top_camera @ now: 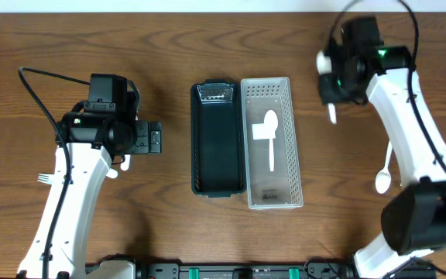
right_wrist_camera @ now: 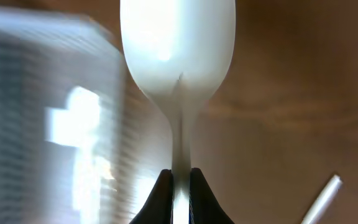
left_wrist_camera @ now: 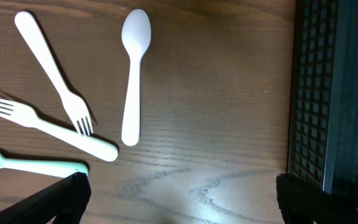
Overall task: Pack container
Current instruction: 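Carry the spoon with the right gripper and release it into the white basket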
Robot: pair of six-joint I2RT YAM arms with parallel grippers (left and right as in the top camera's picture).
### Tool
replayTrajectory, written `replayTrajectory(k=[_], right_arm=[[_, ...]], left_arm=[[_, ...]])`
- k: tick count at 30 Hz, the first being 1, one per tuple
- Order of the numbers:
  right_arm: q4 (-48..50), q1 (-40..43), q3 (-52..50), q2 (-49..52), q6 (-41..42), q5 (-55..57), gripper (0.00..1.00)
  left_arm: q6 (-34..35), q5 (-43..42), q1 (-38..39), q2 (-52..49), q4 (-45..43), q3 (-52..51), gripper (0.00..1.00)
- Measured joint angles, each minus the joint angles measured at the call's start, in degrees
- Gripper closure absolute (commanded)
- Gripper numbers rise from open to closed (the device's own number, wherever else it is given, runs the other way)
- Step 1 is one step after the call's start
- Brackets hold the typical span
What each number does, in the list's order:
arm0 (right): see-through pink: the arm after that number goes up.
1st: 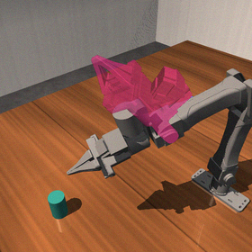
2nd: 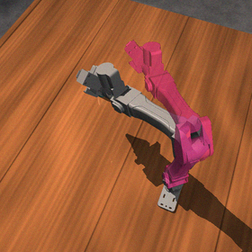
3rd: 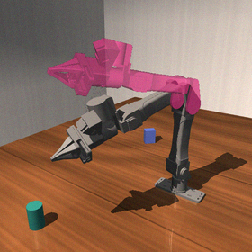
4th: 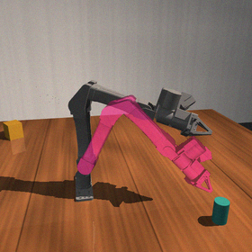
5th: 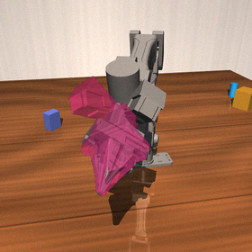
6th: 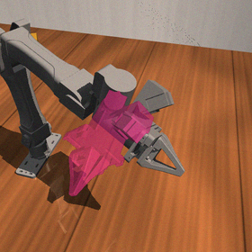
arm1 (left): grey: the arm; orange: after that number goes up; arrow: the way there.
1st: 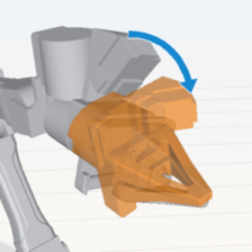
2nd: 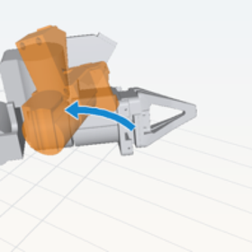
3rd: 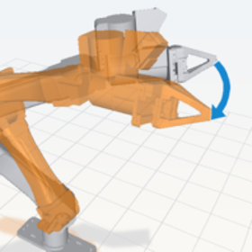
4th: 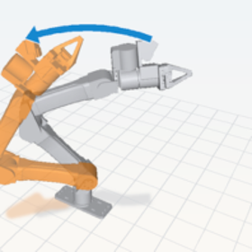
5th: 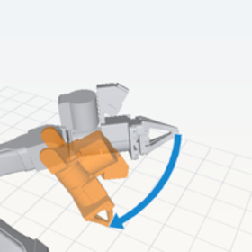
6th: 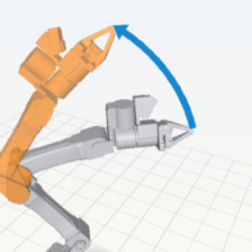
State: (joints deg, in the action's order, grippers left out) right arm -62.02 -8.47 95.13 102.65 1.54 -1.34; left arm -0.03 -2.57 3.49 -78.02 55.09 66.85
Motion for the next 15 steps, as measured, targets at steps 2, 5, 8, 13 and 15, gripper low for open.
replayTrajectory(k=[2,5,8,13,15], right_arm=[[0.09,-2.8,2.1,-0.94,3.85,-0.87,0.97],[-0.31,-6.64,2.4,-1.42,10.69,-1.92,0.98],[-0.31,-10.27,1.49,-1.14,17.22,-2.38,0.98],[0.24,-15.21,-3.87,-0.92,22.27,-2.03,0.97],[0.81,-16.85,-7.34,-0.55,23.17,-1.88,0.96]], left_arm=[[0.0,0.0,0.0,0.0,0.0,0.0,0.02],[0.0,0.0,0.0,0.0,0.0,0.0,0.02],[0.0,0.0,0.0,0.0,0.0,0.0,0.02],[0.0,0.0,0.0,0.0,-0.02,0.0,0.02],[0.0,0.02,0.0,0.0,-0.02,0.0,0.02]])
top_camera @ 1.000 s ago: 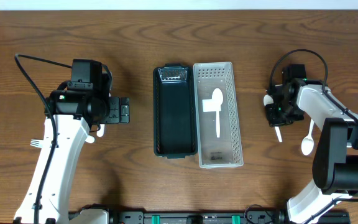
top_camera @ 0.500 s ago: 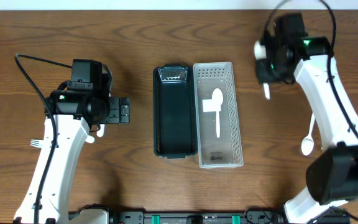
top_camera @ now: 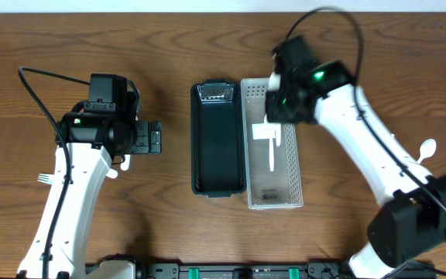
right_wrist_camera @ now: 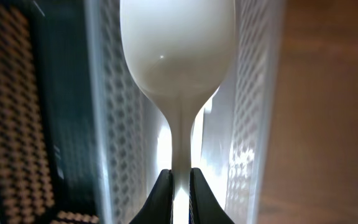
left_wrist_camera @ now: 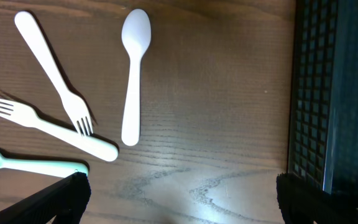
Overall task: Pack container
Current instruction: 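Carry the spoon with the right gripper and release it into the white basket, then grasp the white spoon near the right edge with the right gripper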
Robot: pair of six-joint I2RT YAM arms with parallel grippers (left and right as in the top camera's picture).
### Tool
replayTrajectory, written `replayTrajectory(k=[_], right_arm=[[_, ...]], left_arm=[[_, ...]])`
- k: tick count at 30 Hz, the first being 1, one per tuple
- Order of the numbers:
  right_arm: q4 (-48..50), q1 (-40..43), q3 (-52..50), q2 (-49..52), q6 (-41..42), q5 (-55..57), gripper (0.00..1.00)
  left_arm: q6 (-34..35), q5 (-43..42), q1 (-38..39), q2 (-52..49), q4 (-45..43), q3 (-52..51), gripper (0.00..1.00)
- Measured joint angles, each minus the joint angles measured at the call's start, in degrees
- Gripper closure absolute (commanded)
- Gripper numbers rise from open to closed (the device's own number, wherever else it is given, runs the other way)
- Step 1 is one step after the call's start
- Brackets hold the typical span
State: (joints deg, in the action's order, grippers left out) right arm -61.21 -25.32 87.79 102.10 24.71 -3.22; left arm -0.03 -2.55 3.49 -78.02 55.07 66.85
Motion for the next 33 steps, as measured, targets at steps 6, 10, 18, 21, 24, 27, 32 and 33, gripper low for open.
replayTrajectory(k=[6,10,18,21,24,27,32,33], right_arm=[[3.15,-3.48,-9.92,2.4,0.98,0.2,0.73],[4.9,-4.63,-12.59,3.08,0.94,0.2,0.61],[2.47,-3.89,-8.59,3.06,-1.97,1.33,0.49],[-2.97,-1.33,0.0,2.99,-2.62,4.37,0.24],[-8.28,4.22,10.27,1.81,-3.17,8.0,0.2],[-11.87,12.9,17.66,-0.96,-3.32,10.19,0.12],[-16.41,31.12,20.87,-5.44,-2.82,12.81,0.02],[-16.92,33.81,20.74,-5.51,-2.82,13.16,0.02]], left_arm=[[0.0,-0.02,0.0,0.0,0.0,0.0,0.02],[0.0,-0.02,0.0,0.0,0.0,0.0,0.02],[0.0,-0.02,0.0,0.0,0.0,0.0,0.02],[0.0,-0.02,0.0,0.0,0.0,0.0,0.02],[0.0,-0.02,0.0,0.0,0.0,0.0,0.02],[0.0,-0.02,0.0,0.0,0.0,0.0,0.02],[0.0,-0.02,0.0,0.0,0.0,0.0,0.02],[0.0,-0.02,0.0,0.0,0.0,0.0,0.02]])
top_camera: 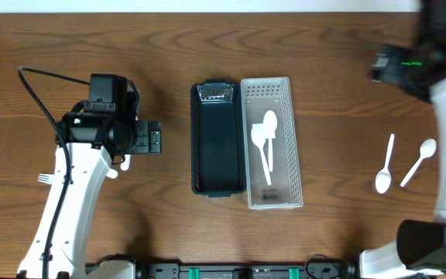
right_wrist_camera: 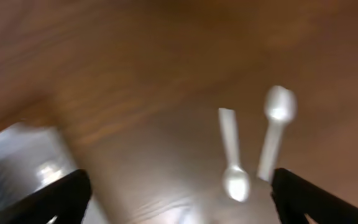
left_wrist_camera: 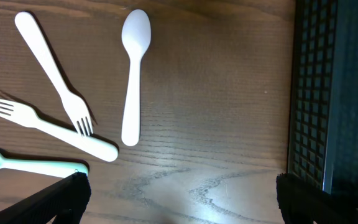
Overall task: Pack container
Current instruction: 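Grasp the white spoon near the right edge with the right gripper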
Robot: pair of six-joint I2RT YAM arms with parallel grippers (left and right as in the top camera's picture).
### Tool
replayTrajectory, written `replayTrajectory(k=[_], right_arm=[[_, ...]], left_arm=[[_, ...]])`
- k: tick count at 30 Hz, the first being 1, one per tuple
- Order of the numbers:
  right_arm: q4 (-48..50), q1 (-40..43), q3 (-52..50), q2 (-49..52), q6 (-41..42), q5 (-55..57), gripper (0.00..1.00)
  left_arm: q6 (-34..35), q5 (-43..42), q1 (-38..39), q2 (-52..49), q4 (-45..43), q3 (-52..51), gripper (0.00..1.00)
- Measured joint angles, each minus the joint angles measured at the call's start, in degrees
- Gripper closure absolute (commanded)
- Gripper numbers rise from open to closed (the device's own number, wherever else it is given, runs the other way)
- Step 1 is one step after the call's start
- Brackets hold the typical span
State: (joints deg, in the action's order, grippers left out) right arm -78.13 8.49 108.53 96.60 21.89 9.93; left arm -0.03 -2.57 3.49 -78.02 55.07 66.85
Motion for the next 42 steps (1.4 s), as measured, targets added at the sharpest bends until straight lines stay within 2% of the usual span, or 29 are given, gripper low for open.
replayTrajectory(k=[4,7,14,18,26,30,33,42], right_arm=[[1.33,9.29,-5.25,0.57,-1.38,-1.16,0.03],[4.44,12.7,-12.57,1.42,-2.78,-2.14,0.03],[17.81,13.88,-33.51,4.44,-5.73,-4.17,0.05],[24.04,13.9,-41.2,4.74,-7.98,-6.01,0.04],[32.46,13.9,-48.11,4.76,-10.34,-8.76,0.04],[33.7,13.9,-48.94,5.44,-11.04,-9.88,0.06],[33.86,13.9,-48.94,6.75,-11.63,-10.23,0.16],[33.48,13.92,-48.81,7.85,-11.93,-9.53,0.73]], left_arm=[[0.0,0.0,0.0,0.0,-0.02,0.0,0.02],[0.0,0.02,0.0,0.0,-0.04,0.0,0.02],[0.0,0.02,0.0,0.0,-0.07,0.0,0.02],[0.0,0.0,0.0,0.0,-0.02,0.0,0.02],[0.0,0.0,0.0,0.0,-0.02,0.0,0.02],[0.0,0.0,0.0,0.0,0.0,0.0,0.02],[0.0,0.0,0.0,0.0,0.0,0.0,0.02],[0.0,0.0,0.0,0.0,0.0,0.0,0.02]])
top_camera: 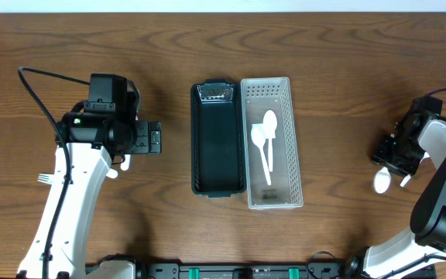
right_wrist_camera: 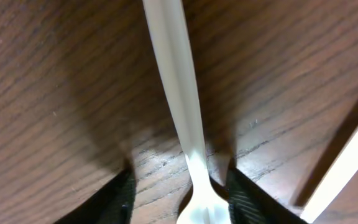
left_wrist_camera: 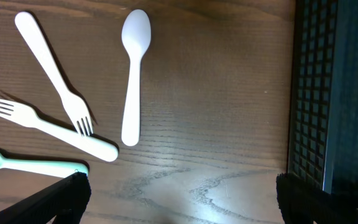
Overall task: Pack container
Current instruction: 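Grasp the white spoon near the right edge with the right gripper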
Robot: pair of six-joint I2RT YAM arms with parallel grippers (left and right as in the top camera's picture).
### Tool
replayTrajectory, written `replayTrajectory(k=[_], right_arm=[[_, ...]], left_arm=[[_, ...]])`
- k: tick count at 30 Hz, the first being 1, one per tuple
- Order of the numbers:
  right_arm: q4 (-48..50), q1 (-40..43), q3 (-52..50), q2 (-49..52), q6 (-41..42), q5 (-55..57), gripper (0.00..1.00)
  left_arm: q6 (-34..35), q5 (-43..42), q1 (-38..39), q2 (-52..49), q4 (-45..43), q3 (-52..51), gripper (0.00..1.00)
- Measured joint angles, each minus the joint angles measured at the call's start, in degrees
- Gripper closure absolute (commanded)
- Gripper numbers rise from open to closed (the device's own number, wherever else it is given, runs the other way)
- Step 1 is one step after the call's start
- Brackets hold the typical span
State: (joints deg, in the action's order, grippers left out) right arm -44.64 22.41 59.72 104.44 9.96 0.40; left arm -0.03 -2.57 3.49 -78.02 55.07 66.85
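Observation:
The white perforated container (top_camera: 288,116) holds two white spoons (top_camera: 263,143); a black container (top_camera: 217,147) stands against its left side. My right gripper (top_camera: 397,155) is down on the table at the far right. In its wrist view the right gripper (right_wrist_camera: 179,182) is open, its fingers (right_wrist_camera: 122,194) either side of a white spoon's handle (right_wrist_camera: 174,81). That spoon's bowl (top_camera: 382,182) pokes out below the gripper. My left gripper (left_wrist_camera: 179,194) is open over bare wood, with a spoon (left_wrist_camera: 132,74) and two forks (left_wrist_camera: 55,71) ahead of it.
A second spoon's handle (right_wrist_camera: 344,163) lies just right of the straddled one. A pale green-white handle (left_wrist_camera: 30,163) lies by the left finger. The black container's grid wall (left_wrist_camera: 334,93) is close on the left gripper's right.
My right gripper was open and empty, high at the table's far right corner. Now it is down on the table with its fingers around one of the two loose spoons. The left arm has not moved.
My right gripper held a spoon to the right of the white container, which had one spoon in it. Then it carried it over the container. Later two spoons lay inside and the gripper was open far right; now it straddles another spoon.

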Motion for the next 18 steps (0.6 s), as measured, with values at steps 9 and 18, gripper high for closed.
replayTrajectory(k=[9,18], right_arm=[[-0.5,-0.02,0.26,0.09,0.0,-0.33,0.86],[-15.85,-6.03,15.08,1.66,0.35,-6.67,0.89]], left_arm=[[0.0,0.0,0.0,0.0,0.0,0.0,0.02],[0.0,0.0,0.0,0.0,0.0,0.0,0.02]])
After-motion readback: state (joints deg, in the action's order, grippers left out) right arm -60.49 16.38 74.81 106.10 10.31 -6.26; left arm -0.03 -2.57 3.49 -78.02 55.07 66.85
